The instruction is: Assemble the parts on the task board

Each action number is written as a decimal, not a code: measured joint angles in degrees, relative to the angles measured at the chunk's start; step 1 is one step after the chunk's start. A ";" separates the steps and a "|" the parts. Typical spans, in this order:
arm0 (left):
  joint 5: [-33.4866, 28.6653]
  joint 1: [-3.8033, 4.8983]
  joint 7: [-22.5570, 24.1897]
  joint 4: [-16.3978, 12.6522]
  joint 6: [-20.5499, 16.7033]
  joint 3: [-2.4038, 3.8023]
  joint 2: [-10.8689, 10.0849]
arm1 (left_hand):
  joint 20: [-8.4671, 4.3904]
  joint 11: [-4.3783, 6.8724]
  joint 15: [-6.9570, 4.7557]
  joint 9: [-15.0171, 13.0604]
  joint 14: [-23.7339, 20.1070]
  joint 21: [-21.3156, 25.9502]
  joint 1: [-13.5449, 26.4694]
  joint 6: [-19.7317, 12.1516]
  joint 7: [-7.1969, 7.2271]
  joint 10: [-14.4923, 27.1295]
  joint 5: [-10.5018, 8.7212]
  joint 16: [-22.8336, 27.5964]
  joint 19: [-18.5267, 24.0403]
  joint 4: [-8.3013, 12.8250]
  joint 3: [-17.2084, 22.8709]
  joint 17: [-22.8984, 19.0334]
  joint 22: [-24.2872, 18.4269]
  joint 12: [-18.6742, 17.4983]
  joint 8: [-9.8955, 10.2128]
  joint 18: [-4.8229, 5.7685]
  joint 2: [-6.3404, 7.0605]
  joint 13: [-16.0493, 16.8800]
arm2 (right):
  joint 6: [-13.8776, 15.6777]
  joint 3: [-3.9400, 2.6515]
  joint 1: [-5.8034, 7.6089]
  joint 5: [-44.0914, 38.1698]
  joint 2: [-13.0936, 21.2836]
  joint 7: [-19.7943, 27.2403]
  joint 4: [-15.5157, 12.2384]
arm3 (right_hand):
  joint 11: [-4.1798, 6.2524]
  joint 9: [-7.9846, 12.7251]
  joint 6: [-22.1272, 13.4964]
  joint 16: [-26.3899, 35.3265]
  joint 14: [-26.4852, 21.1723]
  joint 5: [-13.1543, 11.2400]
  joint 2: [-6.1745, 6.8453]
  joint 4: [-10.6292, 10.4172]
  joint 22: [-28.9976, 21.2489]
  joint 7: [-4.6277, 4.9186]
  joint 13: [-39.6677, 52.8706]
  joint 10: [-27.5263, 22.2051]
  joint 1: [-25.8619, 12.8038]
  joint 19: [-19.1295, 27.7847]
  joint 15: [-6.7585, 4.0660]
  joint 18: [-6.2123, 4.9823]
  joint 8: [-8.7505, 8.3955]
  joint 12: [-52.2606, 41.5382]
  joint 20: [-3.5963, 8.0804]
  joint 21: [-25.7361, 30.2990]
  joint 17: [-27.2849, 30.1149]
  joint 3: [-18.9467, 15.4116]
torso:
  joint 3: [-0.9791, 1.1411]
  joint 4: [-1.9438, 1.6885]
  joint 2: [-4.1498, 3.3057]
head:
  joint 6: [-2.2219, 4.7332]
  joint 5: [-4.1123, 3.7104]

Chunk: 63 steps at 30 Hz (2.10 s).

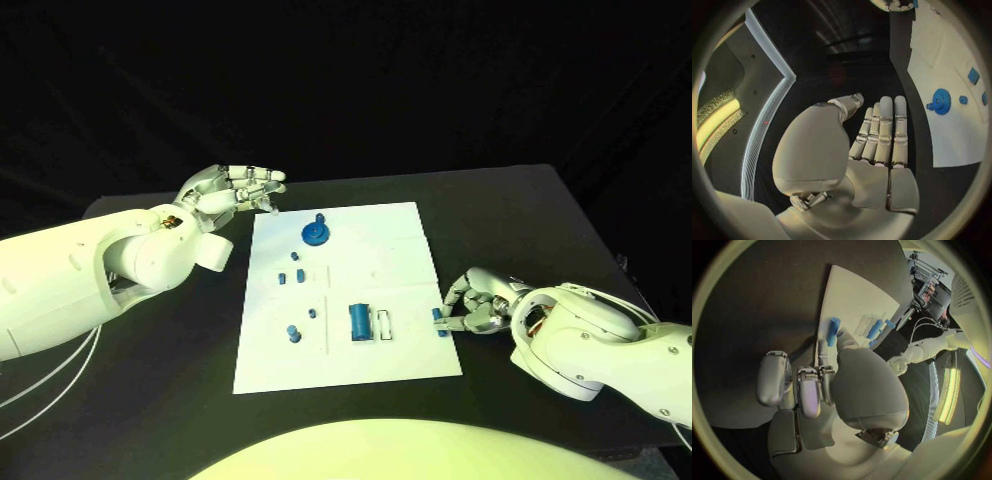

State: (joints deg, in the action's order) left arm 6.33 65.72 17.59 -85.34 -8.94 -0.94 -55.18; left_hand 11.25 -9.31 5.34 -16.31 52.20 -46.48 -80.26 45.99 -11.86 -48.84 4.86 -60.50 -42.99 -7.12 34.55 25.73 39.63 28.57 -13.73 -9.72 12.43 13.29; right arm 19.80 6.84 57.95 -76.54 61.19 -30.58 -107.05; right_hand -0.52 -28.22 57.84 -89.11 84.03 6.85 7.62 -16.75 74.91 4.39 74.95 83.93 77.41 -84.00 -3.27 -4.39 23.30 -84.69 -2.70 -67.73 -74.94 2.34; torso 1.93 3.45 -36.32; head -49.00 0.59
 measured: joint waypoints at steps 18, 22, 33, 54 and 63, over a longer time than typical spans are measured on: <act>0.17 -0.01 -0.20 0.02 0.02 -0.01 -0.16 | 0.00 0.21 0.00 0.00 0.00 0.34 0.00 0.00 0.00 0.21 0.00 0.00 0.00 -0.16 0.16 0.00 -0.07 0.00 0.00 0.00 0.00 0.01 | -3.62 -0.40 -0.21 -1.00 -2.29 0.21 2.39 | 0.83 -3.05 1.49 0.00 0.00 1.32 -0.52 0.23 0.04 -1.08 -0.01 0.21 1.31 0.00 -0.44 0.00 1.65 0.00 0.00 -0.27 0.01 3.06 | -0.05 0.01 0.04 | -0.38 0.86; 0.19 -0.01 -0.30 0.02 0.03 -0.01 -0.31 | 0.00 0.21 0.00 -0.01 0.00 0.34 0.00 0.00 0.00 0.21 0.00 0.00 0.00 -0.16 0.16 0.00 -0.07 0.00 0.01 0.00 0.00 0.01 | -4.18 -0.47 -0.45 -1.73 -2.93 0.43 2.71 | 0.95 -10.89 1.48 0.00 -0.11 1.75 0.33 0.35 0.04 -1.07 -0.01 0.09 2.16 0.05 -0.55 0.00 1.52 0.00 0.20 -0.27 0.01 3.75 | -0.02 0.00 0.04 | -0.59 1.11; 0.33 -0.01 -0.55 0.00 0.15 -0.01 -0.29 | 0.00 0.21 0.00 -0.01 0.00 0.34 0.00 0.00 0.00 0.20 0.00 0.00 0.00 -0.16 0.16 0.00 -0.12 0.22 0.01 0.00 0.00 -0.04 | -3.39 -0.38 -0.99 -3.57 -3.85 0.70 2.31 | 1.33 -17.26 1.14 0.00 -0.21 4.15 3.61 -4.29 0.03 -1.39 -0.02 0.12 5.96 -0.01 -1.06 0.00 2.24 0.00 0.86 -0.27 0.02 13.30 | 0.02 0.08 0.04 | -0.77 1.32; 0.87 -0.01 -1.38 -0.35 0.10 -0.04 -0.56 | 0.00 0.20 0.00 -0.01 0.00 0.34 0.00 0.00 0.00 0.20 0.00 0.00 0.00 -0.16 0.16 0.00 -0.12 0.22 0.02 0.00 0.00 -0.03 | 5.80 -0.10 -0.61 8.18 -6.61 4.23 -1.14 | 1.86 -4.36 0.15 -0.33 0.00 11.69 4.63 -1.44 0.02 -1.62 -0.03 0.00 -1.86 0.19 -1.27 0.92 5.10 -1.28 1.05 -4.44 0.03 22.30 | 0.01 0.02 -0.04 | -0.99 1.77; 1.09 -0.01 -1.49 -0.54 0.10 -0.04 -0.50 | 0.00 0.20 0.00 -0.01 0.00 0.34 0.00 0.00 0.00 0.20 0.25 0.00 0.00 -0.16 0.16 0.00 -0.17 0.22 0.02 0.00 0.00 -0.03 | 5.75 -0.09 -0.50 12.15 -8.82 4.77 0.05 | 1.86 -4.72 -0.06 -0.33 0.00 13.80 4.90 0.08 0.01 -1.42 -0.04 0.00 -4.15 -0.01 -1.27 0.91 5.51 -1.28 1.25 -4.23 0.03 24.11 | -0.09 0.09 0.03 | -1.00 1.66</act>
State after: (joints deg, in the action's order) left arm 7.43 65.71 16.10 -85.88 -8.84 -0.98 -55.68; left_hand 11.25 -9.11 5.34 -16.32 52.20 -46.14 -80.26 45.99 -11.86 -48.64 5.11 -60.49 -42.99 -7.28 34.71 25.73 39.46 28.78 -13.71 -9.72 12.43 13.26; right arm 25.55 6.75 57.44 -64.39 52.36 -25.81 -107.01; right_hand 1.34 -32.94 57.79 -89.45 84.03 20.65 12.52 -16.67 74.92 2.97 74.91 83.92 73.27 -84.01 -4.53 -3.48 28.81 -85.97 -1.44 -71.97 -74.91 26.46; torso 1.85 3.54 -36.29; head -50.00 2.26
